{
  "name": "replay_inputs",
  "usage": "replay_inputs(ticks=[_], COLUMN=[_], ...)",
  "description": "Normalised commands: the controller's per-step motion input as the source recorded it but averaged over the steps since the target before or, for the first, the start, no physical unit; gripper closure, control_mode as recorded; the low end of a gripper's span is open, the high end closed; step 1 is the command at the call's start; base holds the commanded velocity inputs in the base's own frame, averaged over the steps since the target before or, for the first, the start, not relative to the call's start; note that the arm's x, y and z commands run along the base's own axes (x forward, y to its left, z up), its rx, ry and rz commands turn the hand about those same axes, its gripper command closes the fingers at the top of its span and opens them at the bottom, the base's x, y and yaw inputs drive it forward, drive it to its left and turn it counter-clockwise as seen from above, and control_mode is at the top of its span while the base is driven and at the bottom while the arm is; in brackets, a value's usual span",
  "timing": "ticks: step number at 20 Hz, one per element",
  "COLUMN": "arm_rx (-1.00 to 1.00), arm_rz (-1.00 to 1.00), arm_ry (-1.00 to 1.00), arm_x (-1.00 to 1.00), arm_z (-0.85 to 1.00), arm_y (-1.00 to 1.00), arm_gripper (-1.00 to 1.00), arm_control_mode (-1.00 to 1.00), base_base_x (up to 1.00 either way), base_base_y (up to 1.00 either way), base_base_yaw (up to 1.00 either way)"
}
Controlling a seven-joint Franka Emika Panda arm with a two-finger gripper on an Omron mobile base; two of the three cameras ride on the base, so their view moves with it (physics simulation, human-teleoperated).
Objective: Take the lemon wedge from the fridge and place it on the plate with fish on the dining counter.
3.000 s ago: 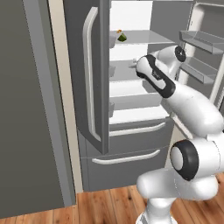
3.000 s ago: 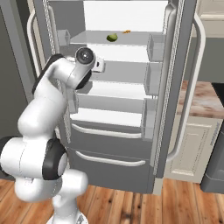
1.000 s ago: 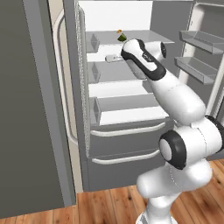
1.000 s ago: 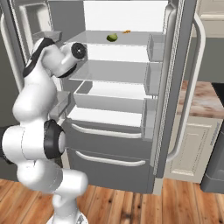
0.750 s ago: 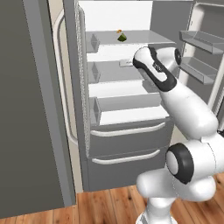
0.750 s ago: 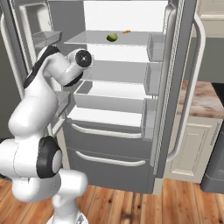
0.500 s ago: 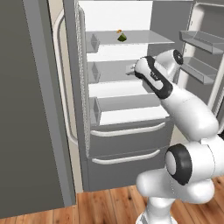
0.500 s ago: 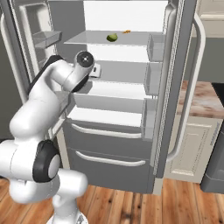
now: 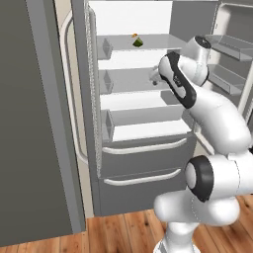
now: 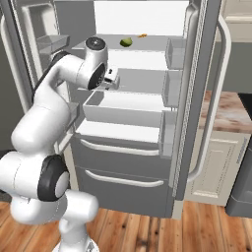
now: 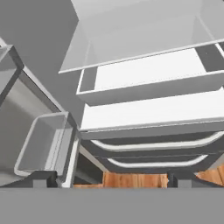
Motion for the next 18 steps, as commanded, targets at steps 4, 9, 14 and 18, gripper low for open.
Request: replay_inputs(ticks=[4,9,14,18], arm_rx=[-0.18,-0.02,0.0,0.0], arm_rz=[0.0,-0.01,0.0,0.0], arm_ry=[-0.33,-0.09,0.0,0.0], arm_x=[-0.64,-0.07,0.0,0.0], arm_z=[-0.15,0.0,0.0,0.0], arm_y=[0.0,0.0,0.0,0.0], arm_gripper=[-1.0,-1.0,-1.0,-1.0], arm_control_mode=[-1.0,-1.0,-1.0,-1.0], base_base_x=[0.0,0.0,0.0,0.0], base_base_y=[0.0,0.0,0.0,0.0], base_base_yaw=[0.0,0.0,0.0,0.0])
